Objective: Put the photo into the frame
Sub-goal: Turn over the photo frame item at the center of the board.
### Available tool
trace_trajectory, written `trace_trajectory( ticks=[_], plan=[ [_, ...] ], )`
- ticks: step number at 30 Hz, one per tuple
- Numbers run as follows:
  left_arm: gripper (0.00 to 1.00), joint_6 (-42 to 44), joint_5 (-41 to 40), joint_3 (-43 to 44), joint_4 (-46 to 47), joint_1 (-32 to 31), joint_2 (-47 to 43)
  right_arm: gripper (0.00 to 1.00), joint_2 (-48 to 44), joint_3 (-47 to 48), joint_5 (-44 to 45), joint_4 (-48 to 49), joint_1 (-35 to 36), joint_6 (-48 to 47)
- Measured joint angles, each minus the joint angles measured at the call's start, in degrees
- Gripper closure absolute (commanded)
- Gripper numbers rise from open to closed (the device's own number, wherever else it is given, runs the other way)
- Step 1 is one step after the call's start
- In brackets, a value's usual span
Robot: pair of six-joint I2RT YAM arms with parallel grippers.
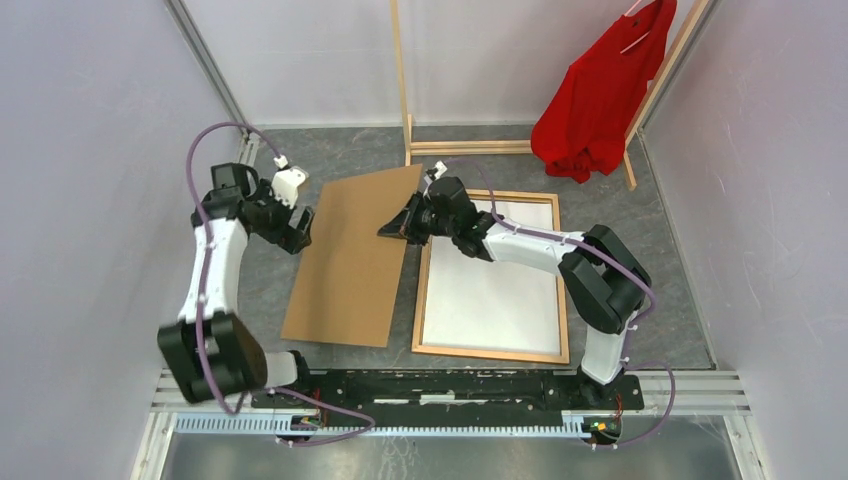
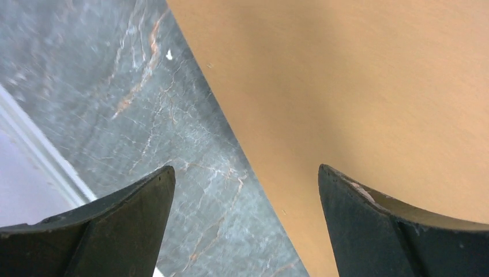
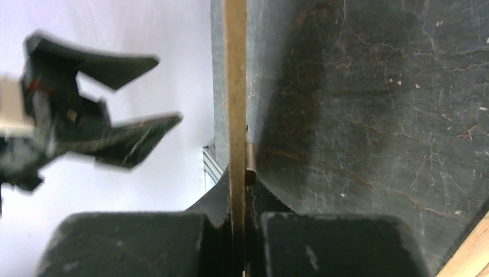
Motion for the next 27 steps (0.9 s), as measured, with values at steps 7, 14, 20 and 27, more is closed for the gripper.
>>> trace_trajectory(
  ticks=[7,14,20,27],
  plan=[
    [0.00,14.58,11.10,-3.93,-5.97,-0.20,-26.21,1.00,-0.22,2.84,2.27,0.26,-1.57,7.82],
    [0.00,28.81,15.28,-6.67,-9.88,-0.31,-42.84,1.00,-4.20,3.34,5.22,0.61,-3.39,16.98],
    [0.00,39.12,15.69,-5.09,-15.96,-0.28,-44.76,1.00,-5.62,4.37,5.35,1.51,-5.40,19.21],
    [0.00,51.49,15.39,-5.40,-21.66,-0.31,-49.66,1.00,-6.97,2.80,3.87,3.69,-6.67,22.71]
  ],
)
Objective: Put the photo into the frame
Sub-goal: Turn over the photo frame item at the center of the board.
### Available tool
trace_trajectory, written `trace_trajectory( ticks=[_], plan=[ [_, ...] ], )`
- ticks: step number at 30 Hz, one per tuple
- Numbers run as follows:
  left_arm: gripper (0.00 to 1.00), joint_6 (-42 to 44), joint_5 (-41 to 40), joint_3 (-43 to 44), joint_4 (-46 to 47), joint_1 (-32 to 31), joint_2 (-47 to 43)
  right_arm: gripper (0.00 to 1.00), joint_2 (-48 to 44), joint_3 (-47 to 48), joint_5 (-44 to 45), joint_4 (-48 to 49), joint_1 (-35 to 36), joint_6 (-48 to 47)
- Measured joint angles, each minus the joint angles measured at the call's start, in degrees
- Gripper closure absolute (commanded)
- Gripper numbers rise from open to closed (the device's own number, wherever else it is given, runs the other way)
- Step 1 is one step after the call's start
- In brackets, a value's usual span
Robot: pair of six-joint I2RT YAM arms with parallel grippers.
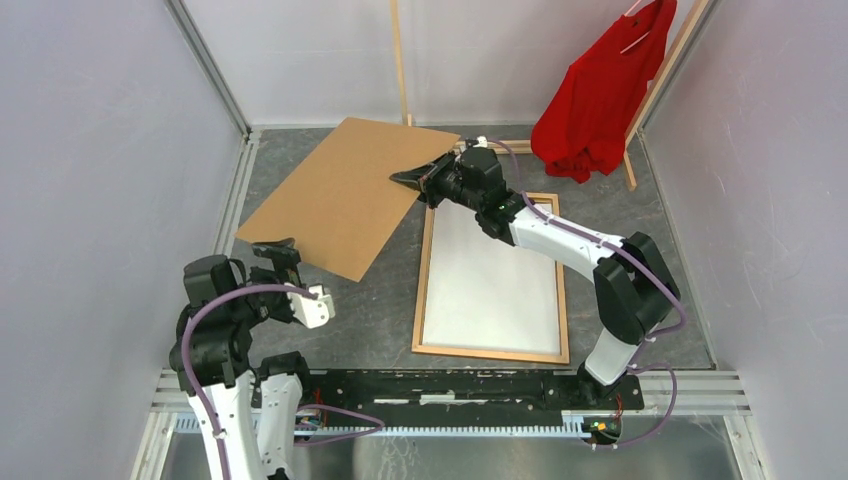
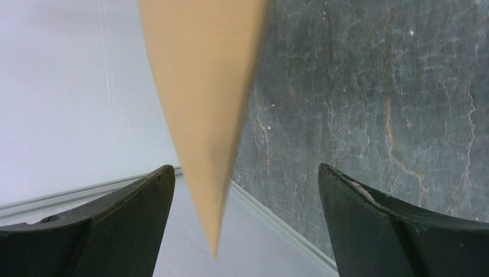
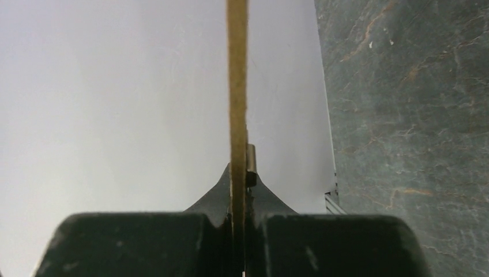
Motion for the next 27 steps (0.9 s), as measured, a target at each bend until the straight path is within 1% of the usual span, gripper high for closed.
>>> trace_trajectory(
  ticks=[3,5,9,12,14,15,16,19,21,23,24,27],
  plan=[
    [0.00,3.58,-0.44,-2.14,-0.42,0.00,-1.31,1.00,-0.72,-0.94,-0.96,1.20,-0.46,1.18],
    [0.01,3.74,-0.37,-4.22,1.20,0.00,-2.14,1.00,-0.79,-1.16,-1.66,1.73,-0.59,1.51],
    [0.04,3.23,0.07,-8.33,8.57,0.00,-3.93,1.00,-0.79,-1.14,-3.41,1.77,-0.55,1.70],
    [0.07,0.39,1.20,-12.15,17.07,0.00,-5.60,1.00,-0.79,-1.14,-4.61,1.75,-0.15,1.64],
    [0.11,-1.64,1.99,-14.32,22.16,0.00,-6.58,1.00,-0.79,-1.14,-5.11,1.70,0.20,1.57],
    [0.15,-2.36,2.54,-14.82,23.82,0.00,-6.69,1.00,-0.79,-1.14,-5.35,1.70,0.31,1.53],
    [0.21,-2.93,2.99,-15.08,25.44,0.00,-6.69,1.00,-0.79,-1.14,-5.62,1.70,0.50,1.44],
    [0.50,-3.78,3.85,-15.13,28.39,0.02,-6.60,1.00,-0.79,-1.14,-5.92,1.68,0.94,1.31],
    [0.72,-4.22,4.33,-15.13,29.44,0.00,-6.58,0.91,-0.76,-1.14,-5.99,1.64,1.01,1.22],
    [0.92,-3.98,4.63,-15.15,29.94,0.02,-6.32,0.76,-0.68,-1.07,-6.29,1.73,0.87,1.44],
    [0.97,-4.07,4.63,-15.15,29.97,0.02,-6.16,0.70,-0.59,-0.90,-6.62,1.75,0.85,1.27],
    [0.98,-4.70,4.33,-15.17,30.77,0.02,-5.55,0.48,-0.13,-0.63,-8.74,2.38,0.85,0.11]
  ],
)
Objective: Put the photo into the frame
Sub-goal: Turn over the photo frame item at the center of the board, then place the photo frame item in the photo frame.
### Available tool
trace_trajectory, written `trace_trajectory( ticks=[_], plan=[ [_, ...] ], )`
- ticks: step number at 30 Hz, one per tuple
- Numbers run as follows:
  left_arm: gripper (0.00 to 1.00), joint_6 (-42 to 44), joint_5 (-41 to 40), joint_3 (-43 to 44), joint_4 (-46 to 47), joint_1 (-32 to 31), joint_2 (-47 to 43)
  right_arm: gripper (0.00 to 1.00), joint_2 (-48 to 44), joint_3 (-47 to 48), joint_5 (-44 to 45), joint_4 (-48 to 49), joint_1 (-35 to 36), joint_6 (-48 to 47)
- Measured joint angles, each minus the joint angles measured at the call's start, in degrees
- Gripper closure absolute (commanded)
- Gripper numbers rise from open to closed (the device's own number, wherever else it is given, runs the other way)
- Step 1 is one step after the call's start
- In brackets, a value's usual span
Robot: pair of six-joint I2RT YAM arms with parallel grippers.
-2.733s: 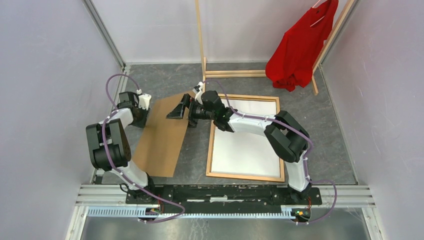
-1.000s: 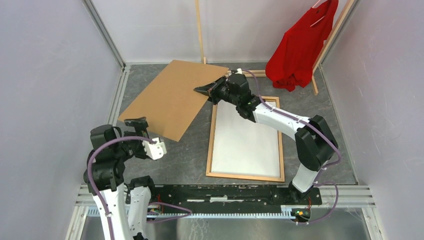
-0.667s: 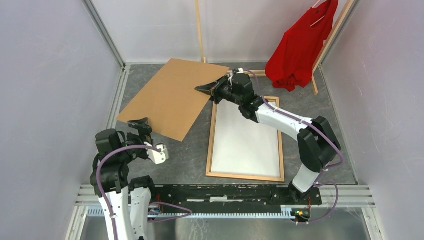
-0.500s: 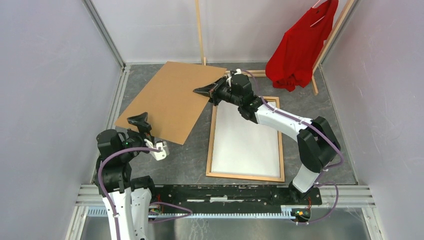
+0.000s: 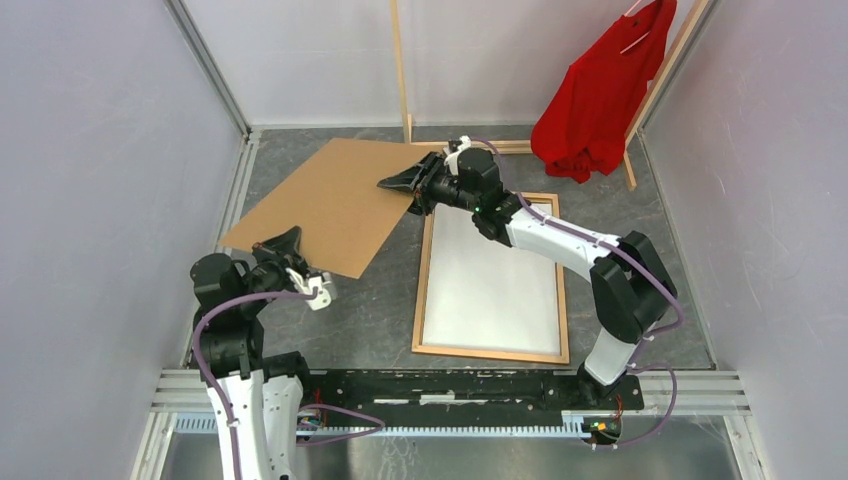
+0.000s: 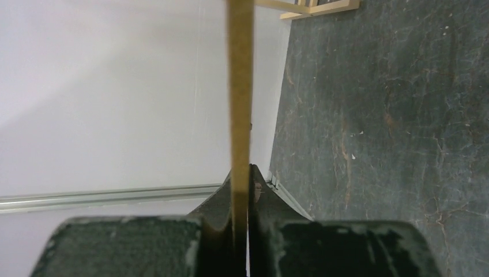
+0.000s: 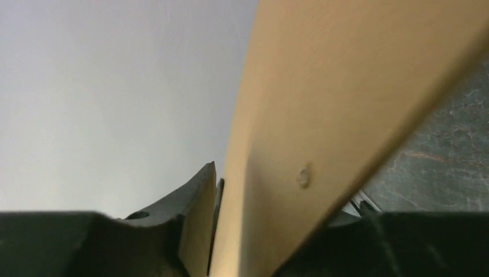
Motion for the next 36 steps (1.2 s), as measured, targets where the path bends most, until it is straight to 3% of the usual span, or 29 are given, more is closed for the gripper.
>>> trace_trajectory(
  ticks=[10,17,29,36],
  plan=[
    [0.98,-5.75,-4.87,-3.91,11.69,-0.02,3.72,0.03,0.76,1.44,-12.48,-2.95,-0.85,-16.39],
    [0.98,-6.75,-5.77,5.14,4.20,-0.61,12.15,0.02,-5.03,3.76,-13.42,-14.40,-4.39,-39.43],
    [0.98,-2.23,-3.30,25.86,-21.77,0.00,24.15,0.02,-15.06,7.43,-17.70,-29.53,-4.00,-87.78],
    [0.98,3.48,-2.80,26.36,-31.06,0.00,27.34,0.02,-22.40,-3.52,-18.25,-27.89,-4.00,-105.11]
  ],
)
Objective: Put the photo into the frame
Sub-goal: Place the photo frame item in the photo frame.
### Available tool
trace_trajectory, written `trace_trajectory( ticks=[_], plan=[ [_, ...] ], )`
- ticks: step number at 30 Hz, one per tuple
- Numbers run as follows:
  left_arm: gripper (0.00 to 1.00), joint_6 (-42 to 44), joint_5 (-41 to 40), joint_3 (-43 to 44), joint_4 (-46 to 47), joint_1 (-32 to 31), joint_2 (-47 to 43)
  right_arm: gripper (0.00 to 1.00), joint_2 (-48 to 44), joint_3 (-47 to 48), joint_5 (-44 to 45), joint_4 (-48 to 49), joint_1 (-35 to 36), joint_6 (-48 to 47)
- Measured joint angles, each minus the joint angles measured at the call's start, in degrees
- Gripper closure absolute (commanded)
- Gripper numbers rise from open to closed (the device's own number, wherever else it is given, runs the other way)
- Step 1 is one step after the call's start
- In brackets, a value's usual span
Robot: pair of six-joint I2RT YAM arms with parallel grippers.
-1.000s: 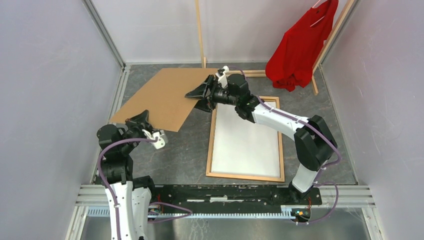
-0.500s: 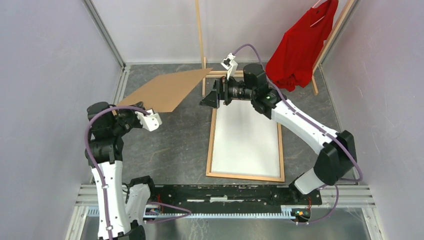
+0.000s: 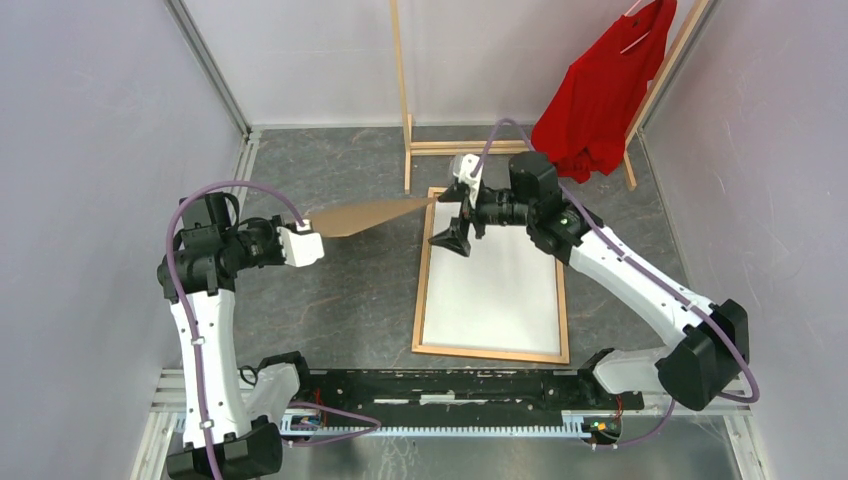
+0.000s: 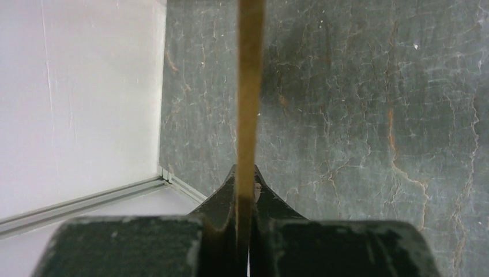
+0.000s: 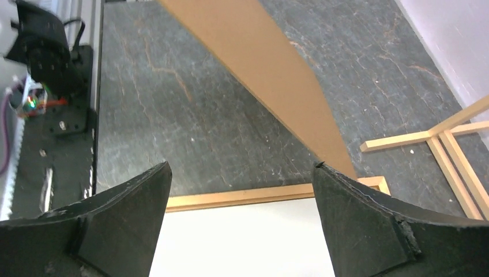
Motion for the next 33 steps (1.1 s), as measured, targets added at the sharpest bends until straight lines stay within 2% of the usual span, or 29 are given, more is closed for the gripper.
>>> trace_trajectory(
  ticks=[6,12,18,21,23,25,27,28,30,33],
  plan=[
    [0.98,5.27,0.00,1.16,-3.58,0.00,1.09,0.04,-0.07,-3.63,-2.71,2.34,2.23,-9.73],
    [0.98,8.74,-0.07,1.42,-5.09,0.00,1.51,0.14,4.04,-1.49,0.22,4.26,9.22,-17.84],
    [0.98,10.29,-0.11,1.44,-5.68,0.00,1.38,0.26,8.28,-1.33,4.98,8.55,11.45,-21.49],
    [0.98,11.19,-0.13,1.44,-5.90,0.00,1.29,0.39,9.53,-1.33,7.63,10.75,12.59,-22.95],
    [0.98,11.37,-0.13,1.44,-5.90,0.00,1.25,0.55,10.47,-1.01,9.62,12.50,13.44,-23.71],
    [0.98,11.41,-0.13,1.44,-5.90,0.00,1.25,0.78,11.65,-0.11,10.84,13.44,13.88,-24.50],
    [0.83,11.32,-0.13,1.46,-5.53,0.02,1.22,0.96,13.35,1.60,11.13,13.86,14.19,-24.61],
    [0.78,11.10,-0.24,1.46,-4.90,0.11,1.22,1.00,13.94,2.25,11.30,13.92,14.29,-24.87],
    [0.64,8.50,-0.17,1.44,-2.16,0.66,1.05,1.00,15.74,4.72,12.02,13.81,14.27,-25.94],
    [0.37,2.05,1.75,1.05,6.51,0.61,-0.39,1.00,16.74,6.38,13.29,15.47,14.27,-24.35]
  ],
)
